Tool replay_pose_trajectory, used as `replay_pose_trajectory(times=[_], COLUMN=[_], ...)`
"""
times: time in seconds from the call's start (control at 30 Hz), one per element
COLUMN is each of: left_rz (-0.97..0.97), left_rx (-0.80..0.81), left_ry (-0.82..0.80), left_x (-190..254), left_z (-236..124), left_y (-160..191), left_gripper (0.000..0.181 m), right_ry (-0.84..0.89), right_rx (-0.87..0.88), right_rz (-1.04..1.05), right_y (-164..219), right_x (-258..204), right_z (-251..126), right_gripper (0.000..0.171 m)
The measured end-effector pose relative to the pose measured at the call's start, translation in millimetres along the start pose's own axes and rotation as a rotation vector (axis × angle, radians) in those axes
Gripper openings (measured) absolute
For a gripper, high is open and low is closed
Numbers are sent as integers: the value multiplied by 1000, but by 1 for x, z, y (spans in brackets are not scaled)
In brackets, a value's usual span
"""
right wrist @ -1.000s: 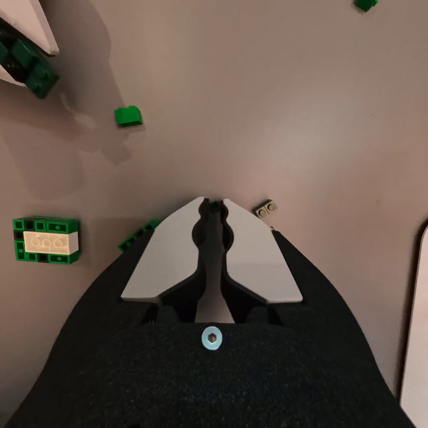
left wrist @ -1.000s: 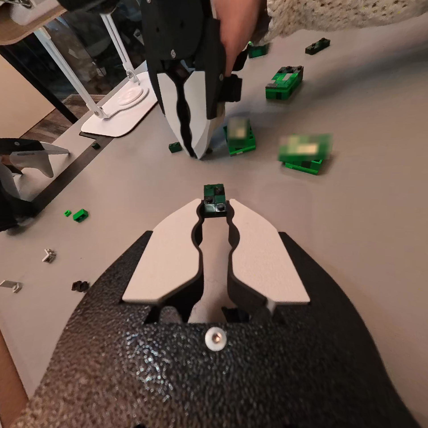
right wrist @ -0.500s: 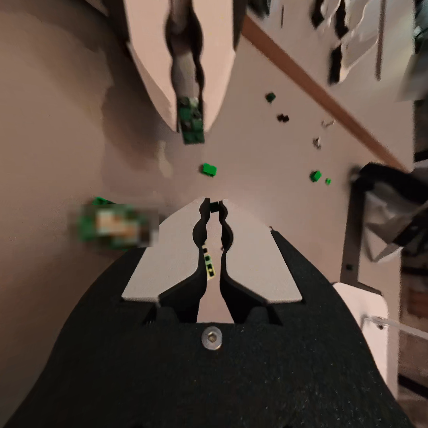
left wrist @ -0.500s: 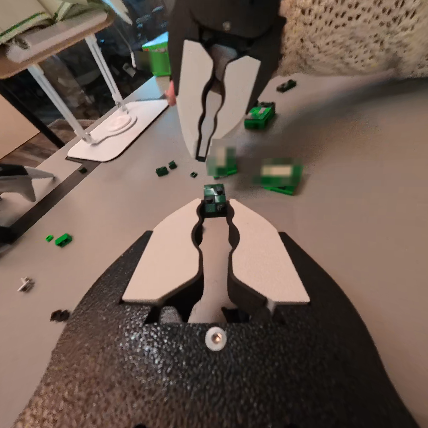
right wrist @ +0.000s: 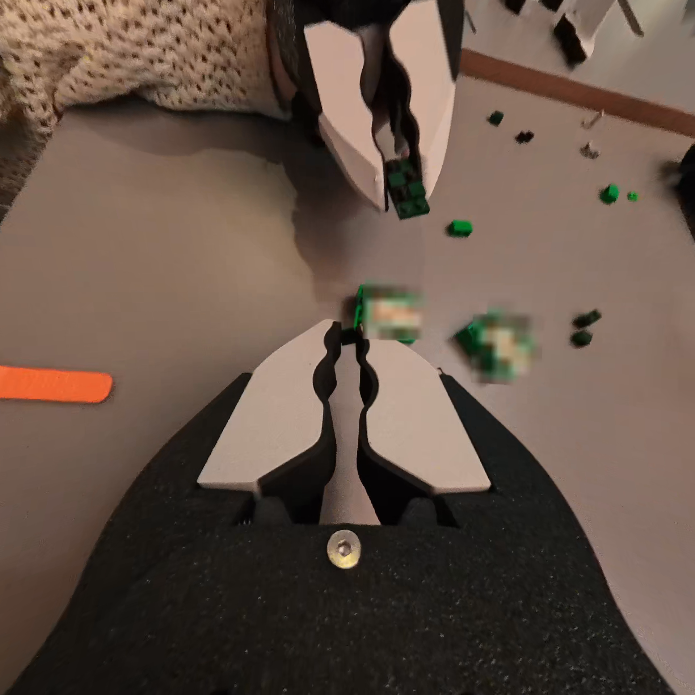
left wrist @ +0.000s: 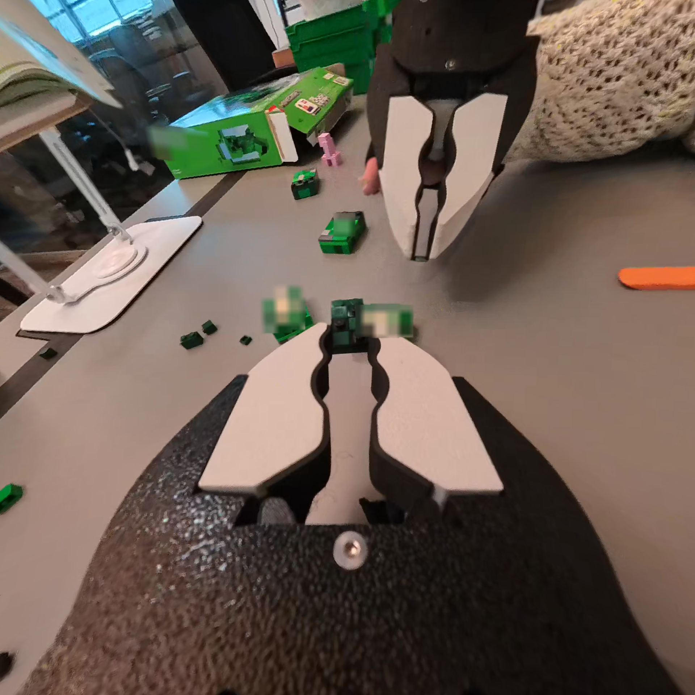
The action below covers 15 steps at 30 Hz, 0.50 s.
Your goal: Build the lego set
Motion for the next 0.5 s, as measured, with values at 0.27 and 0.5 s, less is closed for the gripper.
replay_pose_trajectory(times=[0.27,0.5], left_rz=[153,249], left_rx=[-113,-93], left_ry=[115,127], left_x=[36,66], left_z=[25,49], left_y=[11,-6], left_gripper=[17,17], right_ry=[191,93], right_rx=[74,60], right_rz=[-52,-37], right_y=[17,30], right_x=[-21,-40], right_z=[-33,-44], right_gripper=[20,17])
Point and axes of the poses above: each gripper's, where its closed fingertips meet, z out along the fingers, y out of its underside, x = y × z across the jaws, the point moved 1 cm from there along -z, back along the fingers, and after that the axes turned 13 degrees about x, right-handed, at the moved point
